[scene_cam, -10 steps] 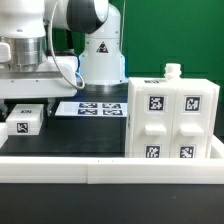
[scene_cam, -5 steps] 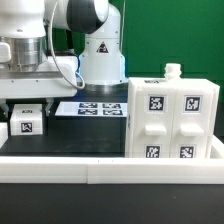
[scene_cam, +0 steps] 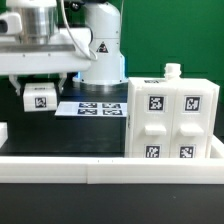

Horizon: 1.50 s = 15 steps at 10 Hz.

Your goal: Assemble cabinet

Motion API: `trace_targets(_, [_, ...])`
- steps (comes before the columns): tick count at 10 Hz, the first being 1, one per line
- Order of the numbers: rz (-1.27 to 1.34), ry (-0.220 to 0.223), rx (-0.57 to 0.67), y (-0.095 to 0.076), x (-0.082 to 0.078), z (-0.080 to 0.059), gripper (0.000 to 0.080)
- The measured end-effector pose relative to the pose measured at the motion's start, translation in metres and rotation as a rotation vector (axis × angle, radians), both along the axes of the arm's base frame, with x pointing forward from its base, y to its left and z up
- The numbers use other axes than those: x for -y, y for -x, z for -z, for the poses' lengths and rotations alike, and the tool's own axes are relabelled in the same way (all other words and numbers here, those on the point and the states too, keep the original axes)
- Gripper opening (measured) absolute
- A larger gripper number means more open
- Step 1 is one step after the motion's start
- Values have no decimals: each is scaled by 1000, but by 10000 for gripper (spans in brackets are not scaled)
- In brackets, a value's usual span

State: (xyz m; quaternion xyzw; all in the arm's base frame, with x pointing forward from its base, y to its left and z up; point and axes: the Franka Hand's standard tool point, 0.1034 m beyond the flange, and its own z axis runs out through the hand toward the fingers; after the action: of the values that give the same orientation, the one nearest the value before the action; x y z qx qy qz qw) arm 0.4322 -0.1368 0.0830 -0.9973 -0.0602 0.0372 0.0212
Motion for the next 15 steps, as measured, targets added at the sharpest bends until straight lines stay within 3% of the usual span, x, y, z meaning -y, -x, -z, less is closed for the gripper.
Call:
trace_targets(3, [97,-9,-1,-26,-52,-55,560])
trace_targets(5, [158,1,-5,-54,-86,-77,560])
trace_targets(7, [199,24,-12,-85,-118,-86,561])
trace_targets(12, [175,21,-14,-82,-115,-81,561])
trace_targets(13, [179,22,-16,-83,-121,-83,561])
trace_targets(15, [166,18,-7,-99,-149,-97,561])
